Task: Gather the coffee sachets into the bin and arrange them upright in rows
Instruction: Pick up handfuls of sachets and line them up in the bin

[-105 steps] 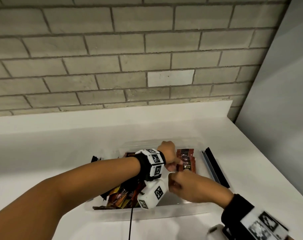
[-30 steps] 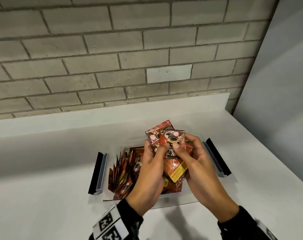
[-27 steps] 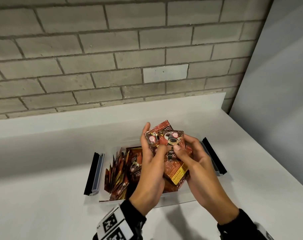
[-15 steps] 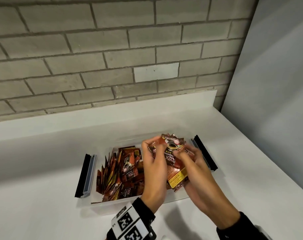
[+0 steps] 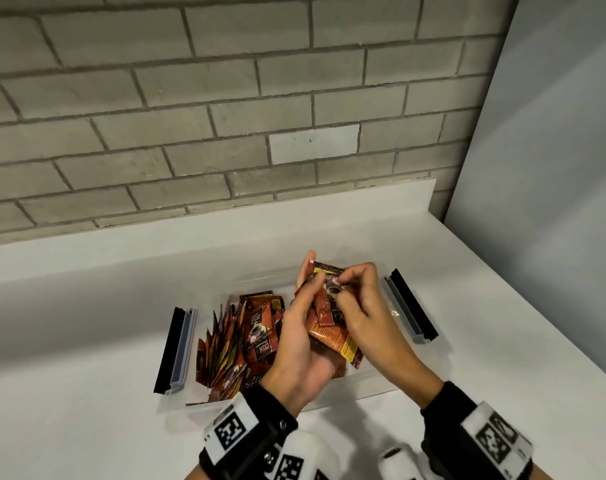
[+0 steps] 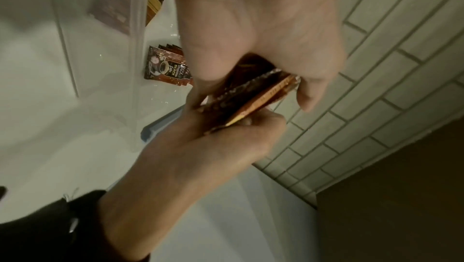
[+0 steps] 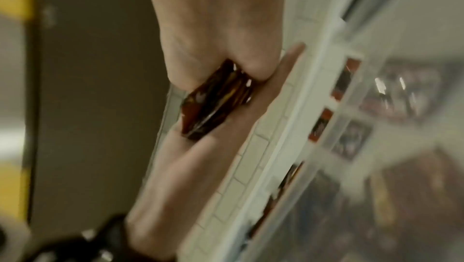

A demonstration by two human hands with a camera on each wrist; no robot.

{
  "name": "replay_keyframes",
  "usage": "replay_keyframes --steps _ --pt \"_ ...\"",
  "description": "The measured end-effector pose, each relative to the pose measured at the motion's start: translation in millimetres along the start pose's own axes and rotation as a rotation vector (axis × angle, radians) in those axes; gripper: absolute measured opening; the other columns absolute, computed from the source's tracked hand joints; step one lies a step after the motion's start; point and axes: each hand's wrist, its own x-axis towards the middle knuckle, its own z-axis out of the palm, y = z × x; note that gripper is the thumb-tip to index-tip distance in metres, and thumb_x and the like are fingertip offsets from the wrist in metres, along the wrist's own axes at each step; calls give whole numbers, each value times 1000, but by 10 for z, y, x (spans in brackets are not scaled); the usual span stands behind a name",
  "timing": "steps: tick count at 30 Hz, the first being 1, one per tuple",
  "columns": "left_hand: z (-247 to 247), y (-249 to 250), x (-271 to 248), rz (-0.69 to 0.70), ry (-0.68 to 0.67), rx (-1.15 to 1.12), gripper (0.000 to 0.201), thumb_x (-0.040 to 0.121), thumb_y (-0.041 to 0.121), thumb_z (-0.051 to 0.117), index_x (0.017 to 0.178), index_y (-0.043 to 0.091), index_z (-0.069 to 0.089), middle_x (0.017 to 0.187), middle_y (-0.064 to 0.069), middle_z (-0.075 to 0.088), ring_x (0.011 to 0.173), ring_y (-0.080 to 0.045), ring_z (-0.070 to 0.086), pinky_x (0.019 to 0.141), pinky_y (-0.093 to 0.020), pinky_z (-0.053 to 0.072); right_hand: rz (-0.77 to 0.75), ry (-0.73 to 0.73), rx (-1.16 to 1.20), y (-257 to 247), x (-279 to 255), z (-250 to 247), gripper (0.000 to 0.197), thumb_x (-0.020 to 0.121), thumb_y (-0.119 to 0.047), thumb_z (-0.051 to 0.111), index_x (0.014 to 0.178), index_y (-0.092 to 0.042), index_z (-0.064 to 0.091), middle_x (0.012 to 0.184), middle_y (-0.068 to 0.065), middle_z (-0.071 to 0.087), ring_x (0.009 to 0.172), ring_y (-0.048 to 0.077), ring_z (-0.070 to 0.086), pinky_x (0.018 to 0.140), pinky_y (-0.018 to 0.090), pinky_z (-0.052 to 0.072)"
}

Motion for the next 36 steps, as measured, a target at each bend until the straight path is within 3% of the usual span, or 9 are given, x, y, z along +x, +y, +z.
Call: replay_keyframes --steps 5,11,16,19,21,26,29,31,36 --pt "-43 126 41 -107 -33 50 45 87 57 51 107 20 65 93 -9 71 88 -24 70 79 -39 58 -372 -78 -707 93 45 -178 17 84 -38 38 88 -22 43 139 -5 39 132 8 24 115 44 22" --pt "-142 155 154 -254 53 167 68 82 70 51 86 6 73 65 -14 64 66 -27 67 70 -39 55 -594 -479 -869 141 54 -237 78 73 -85 32 91 -11 50 157 3 24 148 11 4 120 41 -6" --pt "-148 191 139 -309 31 71 74 81 70 50 98 1 73 89 -21 71 83 -34 71 74 -45 57 -491 -444 -783 144 78 -247 66 74 -74 53 97 -12 48 156 -5 27 146 2 7 122 39 1" --pt "-175 220 94 -315 6 -8 80 82 68 53 118 -2 63 118 -20 64 113 -36 62 96 -50 48 -224 -398 -538 158 93 -260 56 82 -64 54 126 -32 43 118 -15 50 127 2 41 118 36 24" --pt "-210 212 72 -315 -33 21 80 82 68 51 123 -1 61 129 -20 58 124 -37 53 106 -55 38 -212 -325 -508 154 109 -217 22 86 -54 55 100 -43 42 119 -14 49 119 2 46 103 31 41" --pt "-171 163 10 -272 -84 61 58 83 55 56 112 6 71 121 -24 64 122 -37 55 104 -59 38 -299 -162 -547 122 152 -145 36 85 -66 45 75 -36 28 97 -9 42 87 4 47 69 16 37" --pt "-193 181 30 -230 -54 205 61 89 55 46 112 0 58 96 -17 72 100 -25 68 88 -43 55 -266 -355 -552 125 146 -225 59 71 -80 48 85 -23 42 130 -15 37 117 -5 40 90 17 40" --pt "-234 221 56 -251 -26 229 68 88 57 46 121 -1 55 106 -21 68 101 -30 67 84 -41 57 -237 -510 -617 97 141 -312 64 65 -75 61 91 -20 42 149 -18 21 133 -8 24 109 24 33" --pt "-390 292 95 -285 -42 280 62 90 54 44 104 0 70 103 -25 66 93 -34 69 83 -47 57 -403 -669 -686 74 173 -426 44 73 -58 72 83 -40 33 159 -6 20 146 -1 6 122 37 2"
